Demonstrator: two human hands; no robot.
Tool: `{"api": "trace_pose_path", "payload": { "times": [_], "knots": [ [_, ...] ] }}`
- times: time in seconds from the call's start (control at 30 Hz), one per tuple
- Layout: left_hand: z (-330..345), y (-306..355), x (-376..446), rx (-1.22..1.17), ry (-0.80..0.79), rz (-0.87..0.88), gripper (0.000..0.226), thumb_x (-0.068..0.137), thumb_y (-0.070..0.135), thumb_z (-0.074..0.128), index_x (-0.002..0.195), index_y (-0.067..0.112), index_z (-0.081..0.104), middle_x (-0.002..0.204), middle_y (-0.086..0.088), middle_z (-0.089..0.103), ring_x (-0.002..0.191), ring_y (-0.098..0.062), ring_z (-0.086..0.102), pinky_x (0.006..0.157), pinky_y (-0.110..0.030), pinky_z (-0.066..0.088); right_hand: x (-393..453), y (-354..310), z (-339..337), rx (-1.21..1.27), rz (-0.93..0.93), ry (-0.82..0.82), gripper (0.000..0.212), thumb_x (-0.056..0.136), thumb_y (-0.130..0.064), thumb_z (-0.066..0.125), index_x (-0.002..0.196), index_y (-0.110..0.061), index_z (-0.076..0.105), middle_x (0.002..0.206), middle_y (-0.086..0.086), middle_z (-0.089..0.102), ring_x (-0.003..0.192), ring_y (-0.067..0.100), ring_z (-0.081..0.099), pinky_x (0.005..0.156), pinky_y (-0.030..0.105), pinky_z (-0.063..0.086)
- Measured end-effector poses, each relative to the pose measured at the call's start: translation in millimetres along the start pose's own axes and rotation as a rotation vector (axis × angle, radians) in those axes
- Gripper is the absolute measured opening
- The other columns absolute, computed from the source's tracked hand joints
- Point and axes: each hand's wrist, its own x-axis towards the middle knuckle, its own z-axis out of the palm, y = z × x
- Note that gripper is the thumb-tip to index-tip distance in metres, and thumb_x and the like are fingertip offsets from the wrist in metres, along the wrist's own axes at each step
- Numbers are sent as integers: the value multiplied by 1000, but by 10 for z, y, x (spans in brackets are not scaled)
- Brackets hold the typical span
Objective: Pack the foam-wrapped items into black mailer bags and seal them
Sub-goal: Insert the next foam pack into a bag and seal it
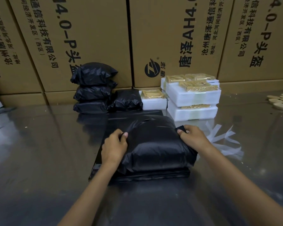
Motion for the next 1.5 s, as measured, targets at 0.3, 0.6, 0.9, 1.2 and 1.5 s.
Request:
{"api": "trace_pose_path", "payload": {
  "times": [0.3, 0.6, 0.9, 1.2, 1.5],
  "knots": [
    [153, 59, -77, 165, -37, -26, 33, 103, 46, 39, 106, 18, 57, 100, -13, 65, 94, -38, 62, 66, -37, 40, -7, 67, 95, 171, 38, -24, 25, 103, -20, 50, 107, -6, 69, 101, 12, 72, 103, 29, 65, 100, 44, 50],
    [159, 56, -84, 176, -157, -33, 37, 104, 41, 38, 94, 11, 57, 101, -16, 65, 100, -39, 61, 70, -37, 42, -43, -42, -2, -290, -50, 106, 14, 97, -28, 55, 99, -14, 53, 98, 5, 62, 99, 29, 58, 74, 35, 40],
    [137, -79, 111, -122, -250, 284, 32, 105, 25, 40, 130, 12, 55, 158, 1, 33, 147, -20, 29, 112, -33, 33, 240, -611, 292, -403, -371, -194, 54, 89, -75, 40, 141, -59, 39, 167, -10, 11, 154, 26, 0, 121, 56, 7],
    [286, -212, 198, -40, -342, 174, 41, 106, 32, 34, 141, 13, 46, 124, -10, 65, 111, -28, 60, 72, -27, 36, 403, -538, 395, -428, -274, -390, 57, 88, -80, 33, 142, -64, 31, 168, -6, 8, 154, 26, -5, 122, 44, 0],
    [-68, -171, 171, -388, -34, 18, 34, 93, 38, 63, 71, 12, 61, 76, 3, 62, 70, -9, 57, 67, -26, 41, 286, -614, 334, -574, -400, -202, 61, 89, -77, 34, 142, -49, 47, 163, -8, 26, 153, 18, 8, 118, 58, 6]
  ]
}}
